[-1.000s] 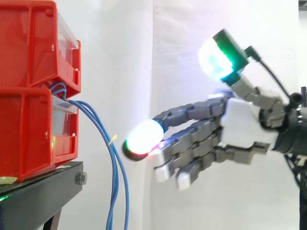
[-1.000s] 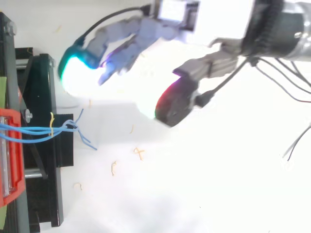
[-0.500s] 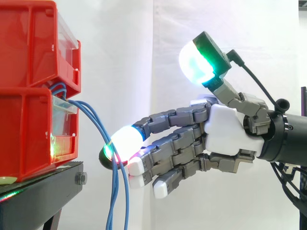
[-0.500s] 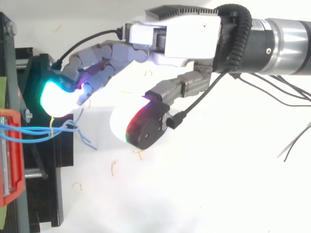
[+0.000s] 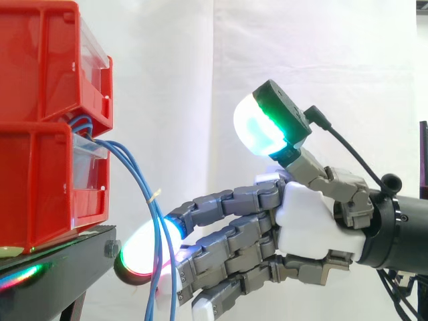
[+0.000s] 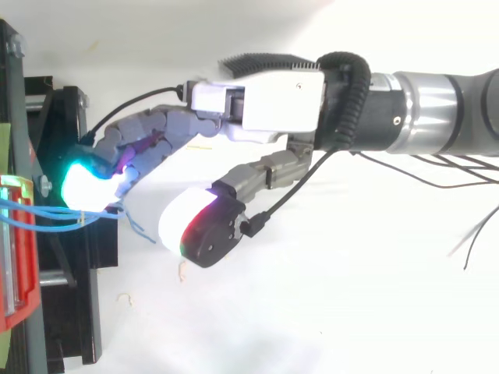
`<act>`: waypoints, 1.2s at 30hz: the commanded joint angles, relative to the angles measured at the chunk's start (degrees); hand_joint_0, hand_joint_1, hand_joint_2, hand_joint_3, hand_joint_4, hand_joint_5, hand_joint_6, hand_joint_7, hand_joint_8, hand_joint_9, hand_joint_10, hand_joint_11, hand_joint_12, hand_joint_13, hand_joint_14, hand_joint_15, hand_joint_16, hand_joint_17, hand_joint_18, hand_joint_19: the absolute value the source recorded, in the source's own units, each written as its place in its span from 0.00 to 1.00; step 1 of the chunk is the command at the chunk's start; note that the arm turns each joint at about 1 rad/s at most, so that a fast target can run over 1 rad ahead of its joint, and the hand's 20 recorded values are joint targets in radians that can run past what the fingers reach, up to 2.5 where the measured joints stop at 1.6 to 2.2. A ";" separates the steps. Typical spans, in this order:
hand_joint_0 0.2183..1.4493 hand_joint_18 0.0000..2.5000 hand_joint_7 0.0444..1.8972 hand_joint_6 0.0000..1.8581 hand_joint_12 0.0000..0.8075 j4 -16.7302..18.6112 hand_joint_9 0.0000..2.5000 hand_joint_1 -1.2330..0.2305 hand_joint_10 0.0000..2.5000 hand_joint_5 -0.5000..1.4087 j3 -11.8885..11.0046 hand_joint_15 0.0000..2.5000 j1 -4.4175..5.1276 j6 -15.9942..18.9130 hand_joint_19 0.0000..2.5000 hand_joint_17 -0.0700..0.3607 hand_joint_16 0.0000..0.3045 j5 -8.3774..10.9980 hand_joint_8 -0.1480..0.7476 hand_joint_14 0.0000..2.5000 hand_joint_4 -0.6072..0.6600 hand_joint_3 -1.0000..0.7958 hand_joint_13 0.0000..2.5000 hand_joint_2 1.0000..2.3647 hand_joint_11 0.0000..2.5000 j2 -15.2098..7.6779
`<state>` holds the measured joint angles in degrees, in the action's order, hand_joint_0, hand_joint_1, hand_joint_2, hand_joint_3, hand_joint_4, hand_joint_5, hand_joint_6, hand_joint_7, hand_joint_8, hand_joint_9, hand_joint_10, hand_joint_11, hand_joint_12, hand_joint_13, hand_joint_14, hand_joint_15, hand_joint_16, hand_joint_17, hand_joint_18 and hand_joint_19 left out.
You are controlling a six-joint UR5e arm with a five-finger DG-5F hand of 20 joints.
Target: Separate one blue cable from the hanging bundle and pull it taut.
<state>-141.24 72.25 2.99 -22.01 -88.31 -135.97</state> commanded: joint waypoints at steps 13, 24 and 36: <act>0.08 0.22 0.47 0.27 0.48 0.71 0.26 0.57 0.00 0.21 -0.09 0.11 1.85 5.66 0.12 0.59 0.27 2.62 0.51 0.00 0.82 0.28 0.20 0.00 0.05 -0.35; 0.10 0.24 0.59 0.27 0.46 0.71 0.26 0.55 0.00 0.23 -0.71 0.13 3.16 9.18 0.14 0.57 0.26 3.50 0.52 0.00 0.78 0.28 0.23 0.00 0.07 -0.35; 0.16 0.30 0.68 0.27 0.36 -3.25 0.53 0.41 0.00 0.31 -2.20 0.14 3.69 11.38 0.15 0.53 0.23 3.23 0.36 0.01 0.61 0.28 0.35 0.00 0.07 -0.27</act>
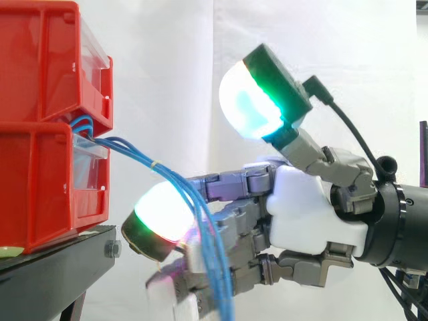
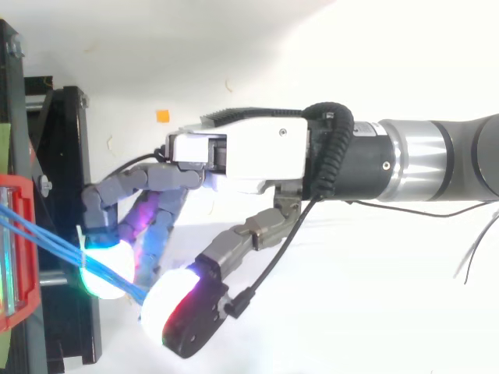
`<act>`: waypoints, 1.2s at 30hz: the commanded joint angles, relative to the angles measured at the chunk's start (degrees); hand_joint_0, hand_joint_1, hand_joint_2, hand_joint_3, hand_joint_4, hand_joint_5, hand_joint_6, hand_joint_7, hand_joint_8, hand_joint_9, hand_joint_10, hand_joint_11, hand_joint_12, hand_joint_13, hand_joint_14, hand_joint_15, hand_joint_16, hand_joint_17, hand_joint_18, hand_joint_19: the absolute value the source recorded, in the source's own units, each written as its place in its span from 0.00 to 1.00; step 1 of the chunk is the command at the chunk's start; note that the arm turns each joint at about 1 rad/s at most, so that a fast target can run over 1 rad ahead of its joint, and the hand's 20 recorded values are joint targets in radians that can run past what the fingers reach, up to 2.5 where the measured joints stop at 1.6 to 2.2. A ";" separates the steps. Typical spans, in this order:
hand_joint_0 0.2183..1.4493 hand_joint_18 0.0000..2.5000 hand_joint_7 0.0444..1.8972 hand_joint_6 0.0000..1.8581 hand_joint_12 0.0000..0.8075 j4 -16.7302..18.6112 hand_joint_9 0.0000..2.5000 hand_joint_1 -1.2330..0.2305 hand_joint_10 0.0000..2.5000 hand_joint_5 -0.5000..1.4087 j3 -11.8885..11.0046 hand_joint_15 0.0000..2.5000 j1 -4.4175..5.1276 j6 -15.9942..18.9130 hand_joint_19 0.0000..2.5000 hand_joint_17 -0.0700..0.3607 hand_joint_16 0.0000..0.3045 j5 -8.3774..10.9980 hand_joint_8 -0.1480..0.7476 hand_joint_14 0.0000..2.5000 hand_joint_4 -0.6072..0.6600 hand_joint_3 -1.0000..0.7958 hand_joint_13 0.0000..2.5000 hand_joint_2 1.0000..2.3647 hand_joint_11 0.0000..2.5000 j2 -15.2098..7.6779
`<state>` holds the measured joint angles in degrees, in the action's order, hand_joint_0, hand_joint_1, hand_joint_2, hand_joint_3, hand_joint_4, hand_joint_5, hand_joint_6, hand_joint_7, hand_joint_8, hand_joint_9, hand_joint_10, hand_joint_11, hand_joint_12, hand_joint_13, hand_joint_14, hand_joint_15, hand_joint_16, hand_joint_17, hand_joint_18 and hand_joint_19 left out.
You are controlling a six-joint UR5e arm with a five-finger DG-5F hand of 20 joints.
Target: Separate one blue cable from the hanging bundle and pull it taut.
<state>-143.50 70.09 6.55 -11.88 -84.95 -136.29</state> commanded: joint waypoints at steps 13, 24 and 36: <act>0.26 0.34 0.65 0.27 0.27 -1.16 0.68 0.32 0.00 0.33 -0.04 0.14 0.30 2.74 0.16 0.46 0.19 -0.22 0.29 0.01 0.58 0.28 0.45 0.00 0.06 -0.03; 0.25 0.35 0.66 0.27 0.27 -1.69 0.69 0.36 0.00 0.33 -0.04 0.14 0.39 2.83 0.17 0.46 0.19 -0.30 0.28 0.01 0.59 0.28 0.47 0.00 0.07 0.06; 0.27 0.33 0.66 0.27 0.27 -2.39 0.70 0.53 0.00 0.33 -0.04 0.14 0.30 7.49 0.17 0.45 0.18 -0.22 0.27 0.01 0.56 0.28 0.47 0.00 0.04 -0.03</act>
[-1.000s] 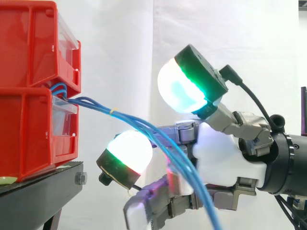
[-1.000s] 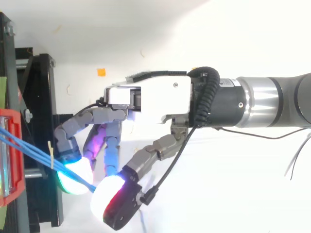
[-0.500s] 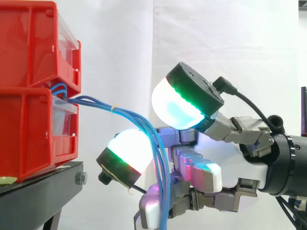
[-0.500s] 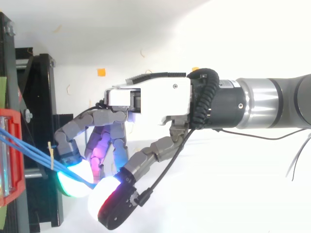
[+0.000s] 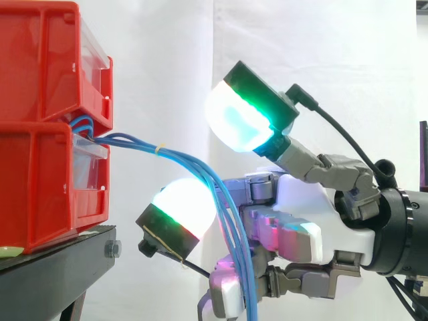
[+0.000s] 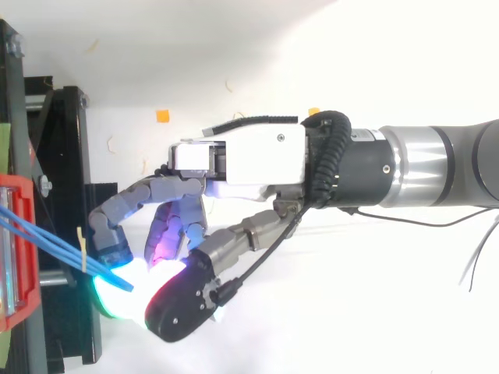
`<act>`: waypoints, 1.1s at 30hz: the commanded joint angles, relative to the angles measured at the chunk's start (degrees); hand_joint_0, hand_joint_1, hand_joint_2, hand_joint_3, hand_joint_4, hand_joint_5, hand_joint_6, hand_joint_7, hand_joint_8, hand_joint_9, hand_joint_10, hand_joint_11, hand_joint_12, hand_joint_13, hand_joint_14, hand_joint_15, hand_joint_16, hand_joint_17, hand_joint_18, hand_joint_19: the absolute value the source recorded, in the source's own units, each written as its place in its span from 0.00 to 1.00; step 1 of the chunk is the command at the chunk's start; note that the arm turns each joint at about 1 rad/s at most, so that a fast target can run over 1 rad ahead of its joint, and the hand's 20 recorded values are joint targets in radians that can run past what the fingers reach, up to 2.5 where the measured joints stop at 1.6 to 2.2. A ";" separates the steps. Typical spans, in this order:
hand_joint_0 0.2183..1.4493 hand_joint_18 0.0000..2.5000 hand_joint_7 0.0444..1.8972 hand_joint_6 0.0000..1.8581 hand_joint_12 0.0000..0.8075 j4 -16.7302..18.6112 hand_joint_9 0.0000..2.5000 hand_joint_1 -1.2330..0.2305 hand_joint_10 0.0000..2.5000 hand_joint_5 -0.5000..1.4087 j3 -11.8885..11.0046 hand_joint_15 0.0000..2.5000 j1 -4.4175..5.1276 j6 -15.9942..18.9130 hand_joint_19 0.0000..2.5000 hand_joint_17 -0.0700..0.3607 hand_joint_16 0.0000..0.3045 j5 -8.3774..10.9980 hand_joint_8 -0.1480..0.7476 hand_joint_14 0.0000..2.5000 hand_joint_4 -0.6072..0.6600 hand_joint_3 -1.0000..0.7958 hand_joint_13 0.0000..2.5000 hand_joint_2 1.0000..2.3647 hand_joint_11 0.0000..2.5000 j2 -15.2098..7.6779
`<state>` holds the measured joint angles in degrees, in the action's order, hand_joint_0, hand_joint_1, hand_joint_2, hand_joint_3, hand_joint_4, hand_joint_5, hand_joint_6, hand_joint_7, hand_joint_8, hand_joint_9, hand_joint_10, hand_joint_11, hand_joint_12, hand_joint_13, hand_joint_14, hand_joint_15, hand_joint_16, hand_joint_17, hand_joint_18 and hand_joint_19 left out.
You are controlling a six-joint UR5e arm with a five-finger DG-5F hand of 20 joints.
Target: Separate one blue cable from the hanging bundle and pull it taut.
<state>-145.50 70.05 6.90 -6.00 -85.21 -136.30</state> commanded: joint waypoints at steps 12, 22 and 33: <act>0.41 0.33 0.64 0.27 0.27 -2.42 0.71 0.33 0.00 0.33 0.00 0.15 0.04 3.71 0.19 0.42 0.16 0.13 0.27 0.01 0.54 0.32 0.47 0.00 0.07 -0.02; 0.43 0.33 0.64 0.27 0.27 -2.68 0.71 0.30 0.00 0.33 -0.09 0.15 0.04 5.73 0.19 0.41 0.16 -0.04 0.28 0.01 0.53 0.38 0.47 0.01 0.07 0.06; 0.43 0.34 0.64 0.27 0.27 -7.43 0.72 0.31 0.00 0.33 -2.55 0.15 0.13 7.84 0.20 0.41 0.15 -0.66 0.28 0.01 0.53 0.36 0.47 0.01 0.07 0.06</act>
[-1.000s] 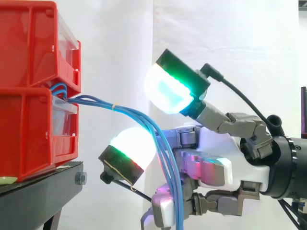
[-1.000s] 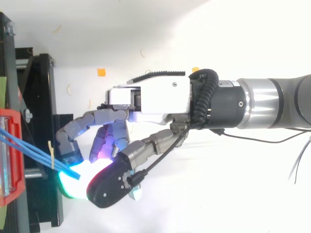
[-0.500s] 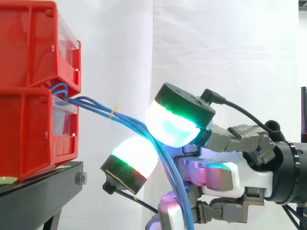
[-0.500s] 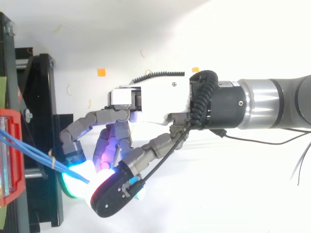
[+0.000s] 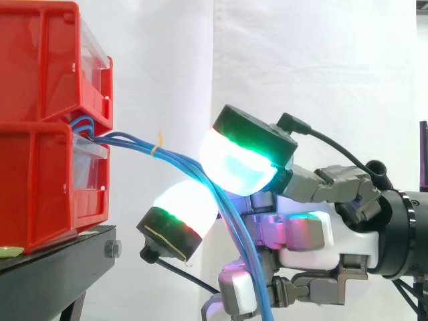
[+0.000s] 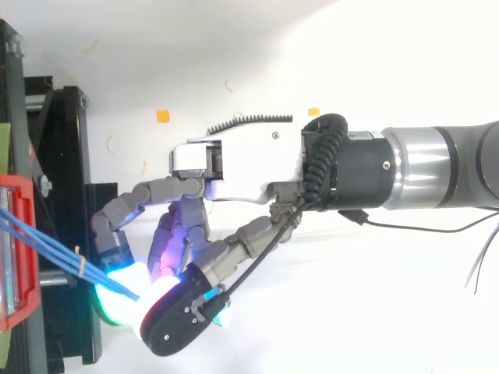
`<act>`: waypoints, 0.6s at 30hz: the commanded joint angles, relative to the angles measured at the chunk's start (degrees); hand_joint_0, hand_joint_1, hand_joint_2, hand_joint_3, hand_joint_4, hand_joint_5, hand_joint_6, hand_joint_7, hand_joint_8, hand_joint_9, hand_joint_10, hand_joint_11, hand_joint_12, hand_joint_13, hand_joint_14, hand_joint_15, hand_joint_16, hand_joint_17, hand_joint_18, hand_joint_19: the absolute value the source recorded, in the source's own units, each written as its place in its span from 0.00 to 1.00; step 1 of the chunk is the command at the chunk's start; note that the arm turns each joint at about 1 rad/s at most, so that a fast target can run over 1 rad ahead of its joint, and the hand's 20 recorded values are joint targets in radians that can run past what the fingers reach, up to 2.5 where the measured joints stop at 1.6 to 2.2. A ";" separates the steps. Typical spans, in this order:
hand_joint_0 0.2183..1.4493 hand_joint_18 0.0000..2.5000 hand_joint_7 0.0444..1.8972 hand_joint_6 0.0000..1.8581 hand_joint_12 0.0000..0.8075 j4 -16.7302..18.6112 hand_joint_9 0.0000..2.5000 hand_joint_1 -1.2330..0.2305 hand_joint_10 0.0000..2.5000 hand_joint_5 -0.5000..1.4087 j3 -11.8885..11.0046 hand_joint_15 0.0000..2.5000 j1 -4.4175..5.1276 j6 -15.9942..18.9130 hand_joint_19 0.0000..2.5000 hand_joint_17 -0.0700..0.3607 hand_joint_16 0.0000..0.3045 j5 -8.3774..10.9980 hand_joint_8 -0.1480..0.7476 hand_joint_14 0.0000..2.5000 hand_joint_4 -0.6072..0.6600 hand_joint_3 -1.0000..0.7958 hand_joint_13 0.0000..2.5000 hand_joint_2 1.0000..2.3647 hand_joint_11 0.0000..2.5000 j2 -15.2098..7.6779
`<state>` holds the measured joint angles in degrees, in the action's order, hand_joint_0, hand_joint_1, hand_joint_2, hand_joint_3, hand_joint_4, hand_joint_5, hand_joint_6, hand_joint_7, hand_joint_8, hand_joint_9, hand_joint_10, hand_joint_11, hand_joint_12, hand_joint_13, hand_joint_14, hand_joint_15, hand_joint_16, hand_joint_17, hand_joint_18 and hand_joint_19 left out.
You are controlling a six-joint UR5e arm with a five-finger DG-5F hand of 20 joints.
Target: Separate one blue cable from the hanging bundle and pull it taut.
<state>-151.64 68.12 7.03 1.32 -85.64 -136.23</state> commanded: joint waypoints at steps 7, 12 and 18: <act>0.43 0.34 0.64 0.27 0.27 -6.47 0.72 0.32 0.00 0.33 -2.37 0.15 0.00 1.05 0.20 0.40 0.15 -0.67 0.28 0.01 0.53 0.36 0.48 0.01 0.07 0.00; 0.43 0.34 0.64 0.27 0.27 -7.79 0.72 0.32 0.00 0.33 -2.46 0.15 0.00 1.05 0.20 0.40 0.15 -1.38 0.27 0.01 0.53 0.35 0.48 0.01 0.08 0.62; 0.43 0.34 0.64 0.27 0.27 -12.89 0.72 0.32 0.00 0.33 -2.55 0.15 0.00 0.88 0.20 0.40 0.15 -1.11 0.28 0.01 0.54 0.35 0.48 0.01 0.08 2.81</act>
<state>-162.21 65.66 7.03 2.30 -86.93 -134.44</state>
